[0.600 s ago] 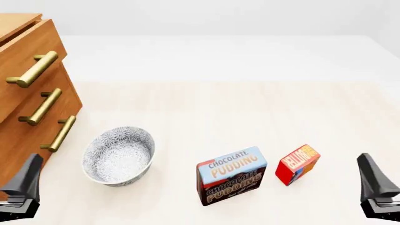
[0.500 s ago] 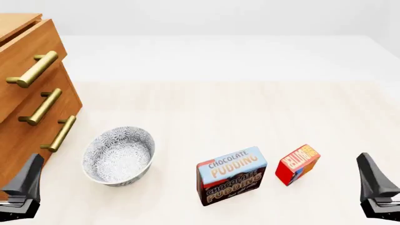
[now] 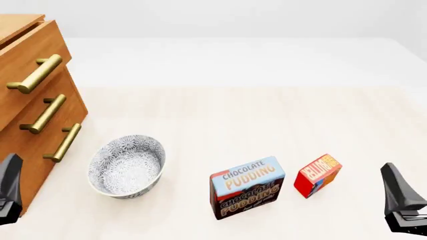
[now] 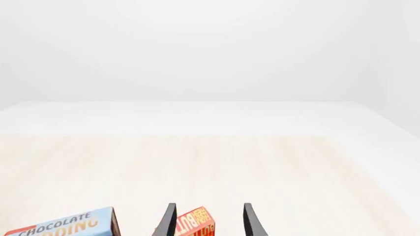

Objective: Put the butter at the back in the top drawer of the cabinet and close it.

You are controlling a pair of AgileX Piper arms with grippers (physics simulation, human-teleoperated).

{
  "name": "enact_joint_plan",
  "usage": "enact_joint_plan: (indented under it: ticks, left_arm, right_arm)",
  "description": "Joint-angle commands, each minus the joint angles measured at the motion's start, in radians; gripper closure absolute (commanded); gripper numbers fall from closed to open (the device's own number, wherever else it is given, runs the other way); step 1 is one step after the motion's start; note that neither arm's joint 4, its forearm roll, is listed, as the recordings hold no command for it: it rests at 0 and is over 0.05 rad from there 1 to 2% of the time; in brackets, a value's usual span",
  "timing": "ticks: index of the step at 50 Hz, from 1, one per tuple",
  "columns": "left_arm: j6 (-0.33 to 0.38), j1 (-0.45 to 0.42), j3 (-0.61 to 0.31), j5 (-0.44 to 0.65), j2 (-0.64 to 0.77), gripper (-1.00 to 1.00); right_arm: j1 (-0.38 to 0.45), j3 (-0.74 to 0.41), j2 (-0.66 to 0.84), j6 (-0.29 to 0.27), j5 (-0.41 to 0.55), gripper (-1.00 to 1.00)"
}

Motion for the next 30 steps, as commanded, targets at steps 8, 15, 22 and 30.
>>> enact_joint_plan:
  ticks: [8,15,22,30]
  left_arm:
    - [0.155,-0.02,-0.193,0.188,-0.001,-1.0]
    - [0.227,-0.026,-0.277,0.271,-0.001,-1.0]
    - [0.313,-0.054,-0.323,0.332,-0.001,-1.0]
    - [0.396,-0.079,-0.343,0.358,0.0,-1.0]
  right_arm:
    - [0.0,0.0,0.0,0.0,0.0,-1.0]
    - [0.0,0.0,0.0,0.0,0.0,-1.0]
    - [0.0,0.0,0.0,0.0,0.0,-1.0]
    - [0.0,0.0,0.0,0.0,0.0,-1.0]
